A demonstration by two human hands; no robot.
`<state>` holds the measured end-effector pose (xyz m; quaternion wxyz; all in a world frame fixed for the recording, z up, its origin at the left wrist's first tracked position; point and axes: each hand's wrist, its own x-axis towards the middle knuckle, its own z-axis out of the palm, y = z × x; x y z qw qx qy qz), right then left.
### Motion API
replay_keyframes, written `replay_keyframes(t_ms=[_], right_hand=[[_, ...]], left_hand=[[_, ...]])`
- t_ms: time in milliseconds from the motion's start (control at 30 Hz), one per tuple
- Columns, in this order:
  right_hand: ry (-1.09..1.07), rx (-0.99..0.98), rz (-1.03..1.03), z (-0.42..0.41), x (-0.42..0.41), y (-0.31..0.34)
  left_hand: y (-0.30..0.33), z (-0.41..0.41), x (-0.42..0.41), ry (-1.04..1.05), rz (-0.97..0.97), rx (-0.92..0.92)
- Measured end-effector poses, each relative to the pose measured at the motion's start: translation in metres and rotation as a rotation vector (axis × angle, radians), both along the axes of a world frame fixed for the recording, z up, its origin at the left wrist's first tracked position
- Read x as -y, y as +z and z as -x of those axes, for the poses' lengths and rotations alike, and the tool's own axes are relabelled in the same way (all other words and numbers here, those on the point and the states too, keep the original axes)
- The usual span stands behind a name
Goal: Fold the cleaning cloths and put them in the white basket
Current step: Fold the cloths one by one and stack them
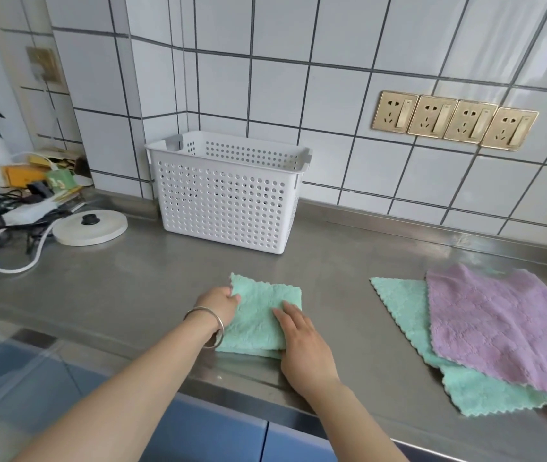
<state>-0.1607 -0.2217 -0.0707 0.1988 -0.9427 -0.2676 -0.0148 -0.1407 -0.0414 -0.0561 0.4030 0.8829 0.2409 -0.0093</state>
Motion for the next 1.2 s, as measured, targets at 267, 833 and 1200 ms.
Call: replay_keyframes(t_ms=[267, 833, 1200], right_hand=[[0.076, -0.092, 0.041, -0.002, 0.009, 0.004], [0.043, -0.098, 0.27, -0.002, -0.027, -0.003], [-0.023, -0.151, 0.366, -0.039, -0.156, -0.007]], left_hand=[[-0.004, 0.005, 0.0, 0.048, -0.096, 0.109], [-0.026, 0.023, 0.003, -0.493, -0.718, -0.004], [-0.008, -0.026, -0.122, -0.537, -0.735, -0.13]])
